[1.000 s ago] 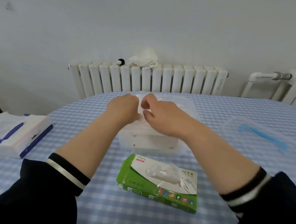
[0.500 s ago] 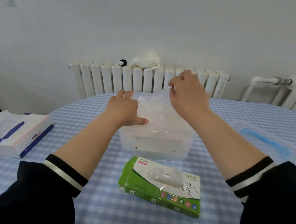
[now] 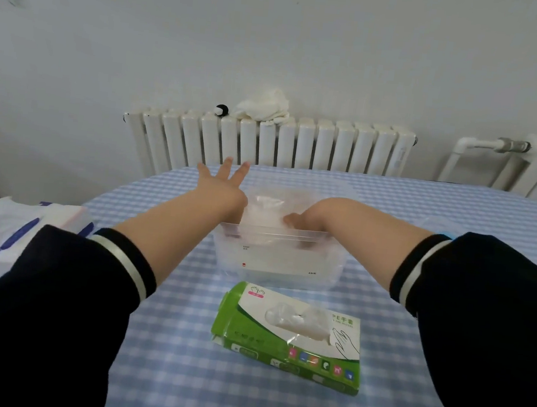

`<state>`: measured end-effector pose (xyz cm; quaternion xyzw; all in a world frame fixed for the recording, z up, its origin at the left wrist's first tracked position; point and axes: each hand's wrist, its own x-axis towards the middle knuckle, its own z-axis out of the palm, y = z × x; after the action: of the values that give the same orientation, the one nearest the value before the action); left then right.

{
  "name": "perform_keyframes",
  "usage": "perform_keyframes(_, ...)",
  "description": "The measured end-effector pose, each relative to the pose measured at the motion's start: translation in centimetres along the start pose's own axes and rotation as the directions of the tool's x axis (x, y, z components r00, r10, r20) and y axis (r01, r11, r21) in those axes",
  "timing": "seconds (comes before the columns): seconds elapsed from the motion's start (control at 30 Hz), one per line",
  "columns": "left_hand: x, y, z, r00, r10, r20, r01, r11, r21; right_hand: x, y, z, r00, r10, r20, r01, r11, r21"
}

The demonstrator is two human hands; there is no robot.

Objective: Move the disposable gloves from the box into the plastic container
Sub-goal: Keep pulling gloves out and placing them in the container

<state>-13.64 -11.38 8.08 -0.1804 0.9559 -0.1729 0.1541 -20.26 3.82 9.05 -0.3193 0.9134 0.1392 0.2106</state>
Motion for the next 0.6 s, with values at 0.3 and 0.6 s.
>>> perform_keyframes(0.3, 0.1, -0.1, 0.5, 0.997, -0.051, -0.055, 0.049, 0.998, -0.045, 0.2, 0.4, 0.1, 0.986, -0.109, 0.13, 0.117, 0.991, -0.057)
perform_keyframes(0.6, -0.9, -1.0, -0.8, 0.996, 0.084, -0.006, -0.084, 0.991, -0.107, -4.9, 3.7, -3.9, 0.978, -0.137, -0.154, 0.155, 0.982, 0.11)
